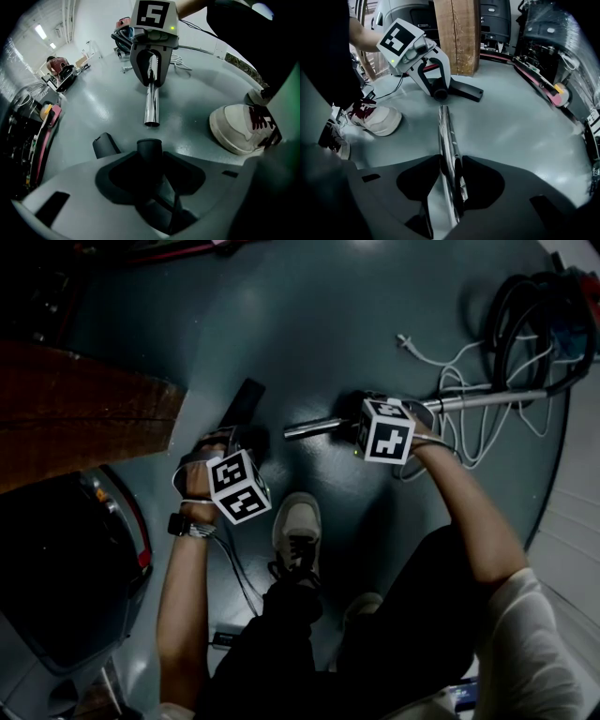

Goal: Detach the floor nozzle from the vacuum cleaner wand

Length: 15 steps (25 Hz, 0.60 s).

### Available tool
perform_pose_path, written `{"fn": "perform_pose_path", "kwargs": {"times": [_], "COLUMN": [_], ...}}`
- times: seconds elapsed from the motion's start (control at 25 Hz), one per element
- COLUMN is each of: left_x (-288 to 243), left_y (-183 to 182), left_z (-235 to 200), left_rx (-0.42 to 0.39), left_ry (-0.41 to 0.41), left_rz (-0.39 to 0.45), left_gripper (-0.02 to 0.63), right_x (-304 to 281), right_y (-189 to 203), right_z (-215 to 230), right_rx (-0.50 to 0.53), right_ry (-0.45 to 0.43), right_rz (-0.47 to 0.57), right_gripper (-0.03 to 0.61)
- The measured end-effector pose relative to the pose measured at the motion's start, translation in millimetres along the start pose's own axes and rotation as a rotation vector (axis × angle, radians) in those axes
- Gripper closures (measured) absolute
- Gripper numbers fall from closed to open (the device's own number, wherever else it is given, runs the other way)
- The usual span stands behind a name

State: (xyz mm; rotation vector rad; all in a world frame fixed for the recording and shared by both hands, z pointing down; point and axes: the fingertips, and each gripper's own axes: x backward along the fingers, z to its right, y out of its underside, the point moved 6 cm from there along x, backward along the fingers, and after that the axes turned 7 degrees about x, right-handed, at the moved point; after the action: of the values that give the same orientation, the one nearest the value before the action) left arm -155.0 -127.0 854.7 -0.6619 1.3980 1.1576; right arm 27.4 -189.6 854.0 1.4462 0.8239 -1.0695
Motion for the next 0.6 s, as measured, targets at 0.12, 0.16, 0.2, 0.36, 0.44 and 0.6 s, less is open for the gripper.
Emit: {"fn": "perform_pose_path", "kwargs": {"times": [0.12,0.16,0.2,0.36,0.44,0.6], "left_x": [-3,-4,-5,-8,-10,-15], "left_y": [0,-1,-1,-3,-3,-1], "left_z": [2,3,4,7,7,7], "left_rx": [-0.008,-0.010,-0.012,-0.024,-0.031,-0.064], "left_ry": [-0.002,0.000,0.003,0.005,-0.007,-0.040], "left_rz": [-0.003,-0.005,-0.008,-0.022,-0.036,-0.084], "left_gripper": [0.436,0.436,0.434,0.431,0.428,0.422], "right_x": [0,0,0,2,4,6], "right_y": [3,7,10,17,16,15], "right_z": [-1,-1,-2,-3,-2,-1], "right_rx": [-0.004,-0.010,-0.021,-0.057,-0.053,-0.036], "right_ry": [0.002,0.002,0.002,0.005,0.007,0.016], "right_rz": [-0.007,-0.013,-0.017,-0.008,-0.009,-0.013], "right_gripper": [0.417,0.416,0.413,0.408,0.408,0.405]}}
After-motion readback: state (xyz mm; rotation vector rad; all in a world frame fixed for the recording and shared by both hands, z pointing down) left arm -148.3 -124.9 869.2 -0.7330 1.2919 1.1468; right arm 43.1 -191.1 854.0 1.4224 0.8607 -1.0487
